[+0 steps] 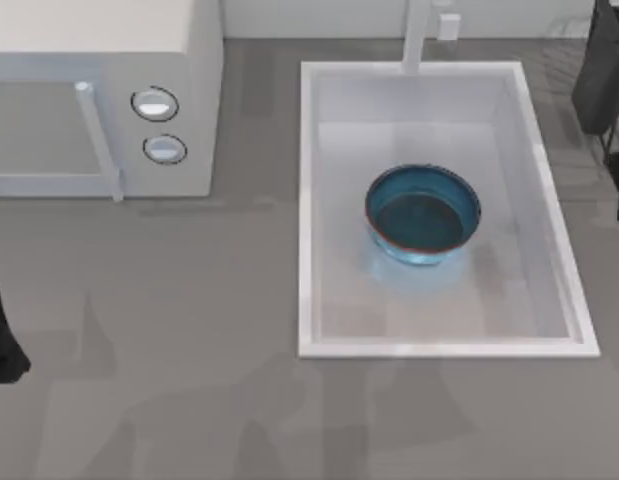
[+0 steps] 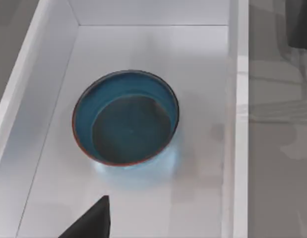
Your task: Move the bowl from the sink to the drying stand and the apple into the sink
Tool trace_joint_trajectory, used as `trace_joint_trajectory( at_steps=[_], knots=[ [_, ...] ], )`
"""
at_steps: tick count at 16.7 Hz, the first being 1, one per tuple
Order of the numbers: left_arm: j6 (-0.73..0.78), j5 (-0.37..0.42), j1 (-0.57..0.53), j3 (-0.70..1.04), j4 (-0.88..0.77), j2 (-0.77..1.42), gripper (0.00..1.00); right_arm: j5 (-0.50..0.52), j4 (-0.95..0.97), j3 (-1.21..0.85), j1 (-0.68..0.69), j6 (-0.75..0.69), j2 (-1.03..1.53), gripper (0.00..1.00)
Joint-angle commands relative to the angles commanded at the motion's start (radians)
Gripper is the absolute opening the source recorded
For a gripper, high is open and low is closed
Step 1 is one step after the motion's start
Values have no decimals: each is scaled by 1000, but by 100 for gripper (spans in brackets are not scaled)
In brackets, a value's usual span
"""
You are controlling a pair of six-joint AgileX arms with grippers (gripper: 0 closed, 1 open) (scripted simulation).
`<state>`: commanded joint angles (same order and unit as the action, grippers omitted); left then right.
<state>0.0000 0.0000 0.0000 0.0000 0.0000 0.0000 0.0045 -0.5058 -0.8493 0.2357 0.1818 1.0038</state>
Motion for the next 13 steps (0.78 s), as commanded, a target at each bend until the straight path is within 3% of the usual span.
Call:
trace_joint_trajectory(
  at_steps=[8, 13],
  knots=[
    [0, 0, 0, 0, 0, 0, 100, -9, -463, -758, 165, 188, 902, 100],
    [0, 0, 0, 0, 0, 0, 100, 23, -650, -1246, 237, 283, 1350, 100]
  ],
)
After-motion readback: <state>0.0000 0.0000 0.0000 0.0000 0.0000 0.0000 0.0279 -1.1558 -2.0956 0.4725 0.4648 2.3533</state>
